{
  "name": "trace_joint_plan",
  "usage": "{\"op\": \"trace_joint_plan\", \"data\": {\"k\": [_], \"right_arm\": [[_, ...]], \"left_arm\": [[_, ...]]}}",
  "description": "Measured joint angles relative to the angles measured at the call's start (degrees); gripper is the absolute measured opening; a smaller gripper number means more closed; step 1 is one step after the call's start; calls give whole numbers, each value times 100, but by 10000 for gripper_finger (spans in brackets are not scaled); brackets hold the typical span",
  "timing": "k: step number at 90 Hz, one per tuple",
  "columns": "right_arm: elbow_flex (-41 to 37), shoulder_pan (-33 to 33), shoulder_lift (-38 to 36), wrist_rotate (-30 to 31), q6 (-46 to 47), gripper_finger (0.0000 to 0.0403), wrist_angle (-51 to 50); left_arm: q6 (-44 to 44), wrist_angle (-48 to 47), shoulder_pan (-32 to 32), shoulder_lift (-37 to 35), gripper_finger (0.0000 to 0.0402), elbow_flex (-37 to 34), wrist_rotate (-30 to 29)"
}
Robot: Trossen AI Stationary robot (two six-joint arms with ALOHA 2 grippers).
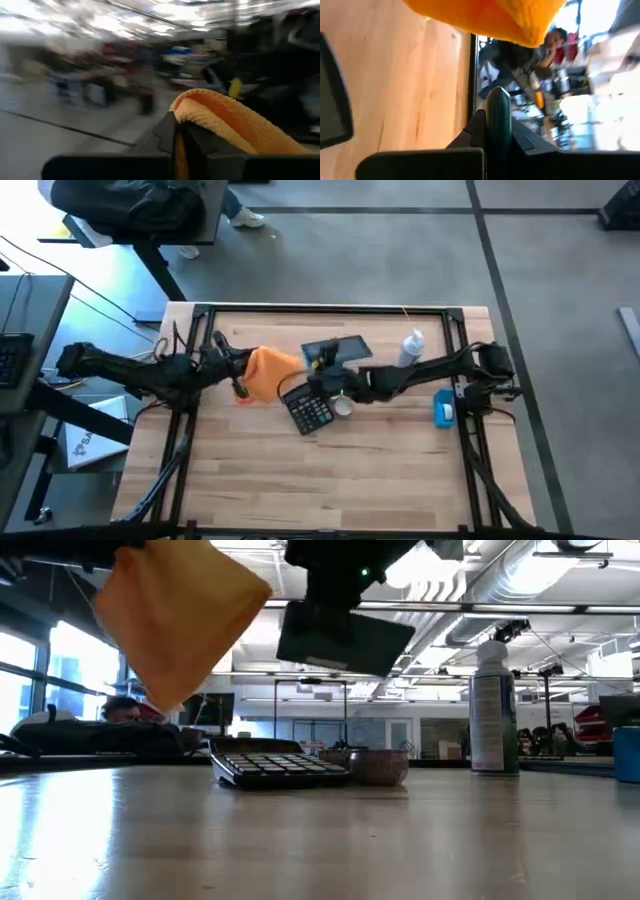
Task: Apply microfiber cloth
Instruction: Wipe the front of the black tablet with the yellow microfiber cloth
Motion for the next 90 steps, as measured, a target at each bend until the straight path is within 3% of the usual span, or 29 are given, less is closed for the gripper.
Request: {"op": "trace_joint_plan", "data": {"k": [10,24,40,53,64,90], "right_arm": [[2,353,-4,229,-971,0,723],[2,725,9,229,-2083,0,1653],[2,945,11,222,-2270,0,1681],[7,1084,175,50,-2214,0,1561],[7,1191,454,-160,-2445,0,1555],[2,1256,1117,-405,-3639,0,2346]], "left_arm": [[-912,-1150,535,-451,0,23,832],[-1236,-2228,1155,-568,0,21,1667],[-1723,-2678,1530,-216,0,19,2991],[-2032,-2829,1550,140,7,19,3537],[-2446,-2927,1542,362,36,19,4042],[-3514,-3324,1544,504,150,58,4380]]}}
